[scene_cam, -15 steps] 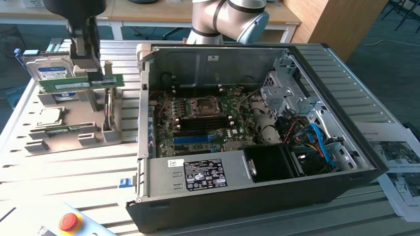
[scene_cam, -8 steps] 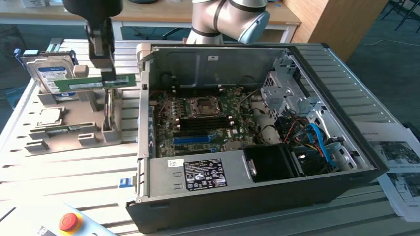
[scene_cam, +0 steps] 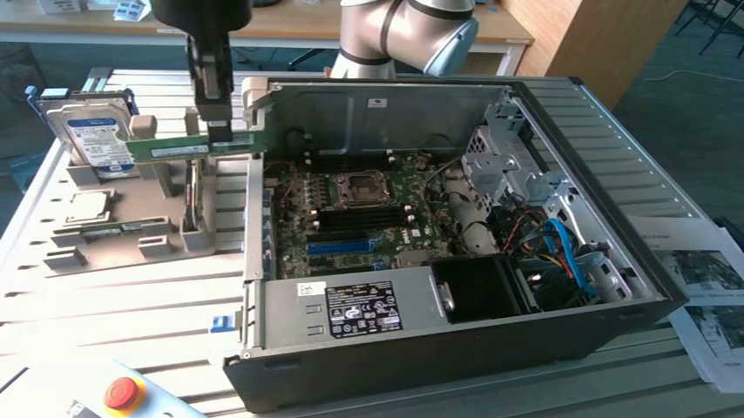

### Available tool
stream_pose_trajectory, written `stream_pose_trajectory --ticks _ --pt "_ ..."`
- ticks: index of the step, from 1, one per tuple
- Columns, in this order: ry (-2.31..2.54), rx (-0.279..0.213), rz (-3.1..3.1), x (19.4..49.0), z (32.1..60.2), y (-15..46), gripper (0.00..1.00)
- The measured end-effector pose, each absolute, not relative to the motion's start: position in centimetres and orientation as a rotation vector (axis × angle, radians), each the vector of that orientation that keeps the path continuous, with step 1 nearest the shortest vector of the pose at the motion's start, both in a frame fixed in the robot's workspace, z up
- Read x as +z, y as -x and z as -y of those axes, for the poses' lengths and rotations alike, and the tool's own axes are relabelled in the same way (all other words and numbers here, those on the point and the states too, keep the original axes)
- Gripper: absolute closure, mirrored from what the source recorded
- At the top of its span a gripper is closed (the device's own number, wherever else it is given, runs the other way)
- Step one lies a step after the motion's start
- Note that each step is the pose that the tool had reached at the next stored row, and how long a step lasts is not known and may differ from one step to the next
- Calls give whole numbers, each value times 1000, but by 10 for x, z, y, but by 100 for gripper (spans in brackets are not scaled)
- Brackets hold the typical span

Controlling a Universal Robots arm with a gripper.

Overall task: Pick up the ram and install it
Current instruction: 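Pick up the ram and move it above insertion slot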

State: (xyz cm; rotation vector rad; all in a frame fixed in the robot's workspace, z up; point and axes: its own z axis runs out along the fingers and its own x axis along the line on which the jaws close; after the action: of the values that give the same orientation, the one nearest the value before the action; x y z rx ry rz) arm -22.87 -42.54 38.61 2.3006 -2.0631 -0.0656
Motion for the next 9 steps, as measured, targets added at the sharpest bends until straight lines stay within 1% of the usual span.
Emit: stream_pose_trajectory --ticks 9 --pt "-2303 -66 2060 386 426 199 88"
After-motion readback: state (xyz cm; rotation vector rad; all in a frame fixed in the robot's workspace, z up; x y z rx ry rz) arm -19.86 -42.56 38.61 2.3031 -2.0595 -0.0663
